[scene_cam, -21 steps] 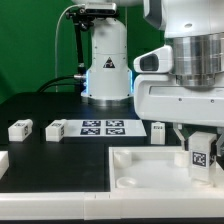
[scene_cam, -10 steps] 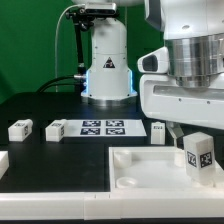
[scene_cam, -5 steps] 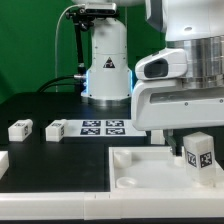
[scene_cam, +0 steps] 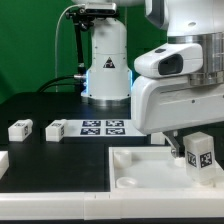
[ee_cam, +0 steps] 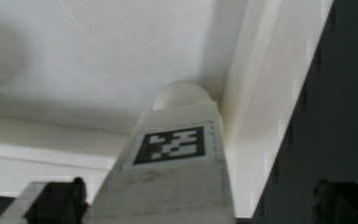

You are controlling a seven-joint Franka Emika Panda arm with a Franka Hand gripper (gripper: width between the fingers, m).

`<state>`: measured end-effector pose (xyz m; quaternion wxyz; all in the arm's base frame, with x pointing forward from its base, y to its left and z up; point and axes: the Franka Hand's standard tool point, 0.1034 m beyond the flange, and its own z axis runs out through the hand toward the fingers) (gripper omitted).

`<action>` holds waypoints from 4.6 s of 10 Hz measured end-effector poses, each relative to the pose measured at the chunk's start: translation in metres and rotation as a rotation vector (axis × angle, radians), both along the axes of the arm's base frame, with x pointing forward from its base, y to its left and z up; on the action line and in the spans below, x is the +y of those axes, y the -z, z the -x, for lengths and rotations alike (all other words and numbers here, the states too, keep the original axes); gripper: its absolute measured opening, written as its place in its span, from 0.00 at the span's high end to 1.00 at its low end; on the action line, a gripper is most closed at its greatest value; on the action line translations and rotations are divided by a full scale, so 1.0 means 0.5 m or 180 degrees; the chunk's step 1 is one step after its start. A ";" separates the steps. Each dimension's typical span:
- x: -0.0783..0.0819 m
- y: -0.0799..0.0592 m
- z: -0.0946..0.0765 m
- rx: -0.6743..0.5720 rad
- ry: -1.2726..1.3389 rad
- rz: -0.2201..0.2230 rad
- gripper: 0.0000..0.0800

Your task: Assemble one leg

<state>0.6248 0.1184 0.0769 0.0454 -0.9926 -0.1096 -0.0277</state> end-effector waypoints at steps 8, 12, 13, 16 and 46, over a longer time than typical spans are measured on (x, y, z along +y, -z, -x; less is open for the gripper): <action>0.000 0.001 -0.001 0.0056 0.1273 -0.0071 0.64; -0.001 0.003 -0.001 0.0246 0.3250 -0.0183 0.64; 0.001 0.004 0.000 0.0281 0.3626 -0.0198 0.64; 0.000 0.004 -0.001 0.0304 0.3886 -0.0212 0.64; 0.011 0.009 0.003 0.0140 0.3032 -0.0003 0.63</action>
Offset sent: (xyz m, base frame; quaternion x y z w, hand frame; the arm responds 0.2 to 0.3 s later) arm 0.0000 0.0000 0.0000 0.0000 0.0000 0.0899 0.9960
